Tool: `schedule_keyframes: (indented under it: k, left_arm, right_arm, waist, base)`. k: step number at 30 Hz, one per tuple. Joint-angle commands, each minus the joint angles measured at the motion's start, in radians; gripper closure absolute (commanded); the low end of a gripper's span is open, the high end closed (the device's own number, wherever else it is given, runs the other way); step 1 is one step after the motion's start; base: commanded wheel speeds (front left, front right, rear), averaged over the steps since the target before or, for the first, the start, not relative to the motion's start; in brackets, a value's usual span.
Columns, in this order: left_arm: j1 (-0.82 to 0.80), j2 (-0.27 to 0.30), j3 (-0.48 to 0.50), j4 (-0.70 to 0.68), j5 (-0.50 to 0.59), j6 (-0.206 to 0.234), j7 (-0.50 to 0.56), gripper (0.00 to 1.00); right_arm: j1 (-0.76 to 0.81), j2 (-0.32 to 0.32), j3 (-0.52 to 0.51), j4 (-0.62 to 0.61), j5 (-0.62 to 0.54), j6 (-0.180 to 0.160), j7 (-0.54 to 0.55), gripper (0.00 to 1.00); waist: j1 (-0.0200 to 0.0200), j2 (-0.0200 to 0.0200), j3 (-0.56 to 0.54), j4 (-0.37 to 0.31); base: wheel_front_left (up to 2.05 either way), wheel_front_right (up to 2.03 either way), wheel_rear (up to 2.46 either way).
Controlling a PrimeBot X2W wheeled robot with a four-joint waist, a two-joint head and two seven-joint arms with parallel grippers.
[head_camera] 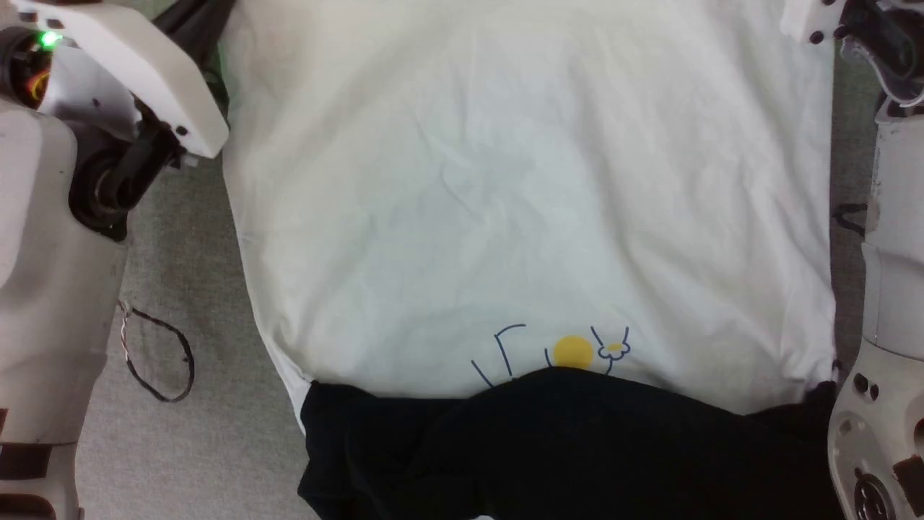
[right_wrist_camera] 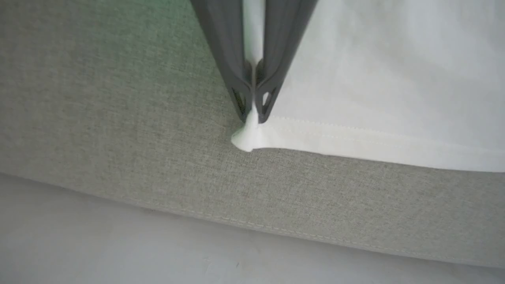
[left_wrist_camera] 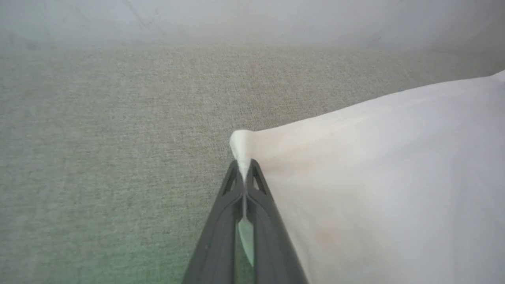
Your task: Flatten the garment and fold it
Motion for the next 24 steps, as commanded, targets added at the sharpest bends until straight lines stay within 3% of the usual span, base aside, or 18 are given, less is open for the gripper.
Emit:
schedule_keyframes:
  k: [1,10,18,24]
  left_arm:
    - [0.003,-0.003,0.010,0.017,0.004,-0.004,-0.028,1.00]
    - [0.003,0.021,0.064,0.039,0.054,0.013,-0.228,1.00]
    - [0.053,0.040,0.066,0.018,0.075,0.014,-0.302,1.00]
    - [0.151,0.059,0.071,-0.081,0.072,0.014,-0.353,1.00]
  right_arm:
    - [0.015,0.000,0.006,0.003,0.004,-0.001,-0.023,1.00]
    - [0.046,-0.050,0.018,-0.028,0.082,-0.001,-0.141,1.00]
    - [0.118,-0.096,0.003,-0.059,0.176,-0.001,-0.210,1.00]
    - [0.233,-0.132,0.050,-0.140,0.265,-0.001,-0.260,1.00]
  waist:
    - [-0.0001,0.0000,-0.021,-0.007]
    - [-0.0001,0.0000,-0.153,-0.031]
    - [-0.0001,0.0000,-0.295,-0.040]
    - [-0.0001,0.0000,-0.378,-0.045]
  base:
    - [0.00,0.00,0.00]
    - [0.00,0.00,0.00]
    - [0.00,0.00,0.00]
    - [0.00,0.00,0.00]
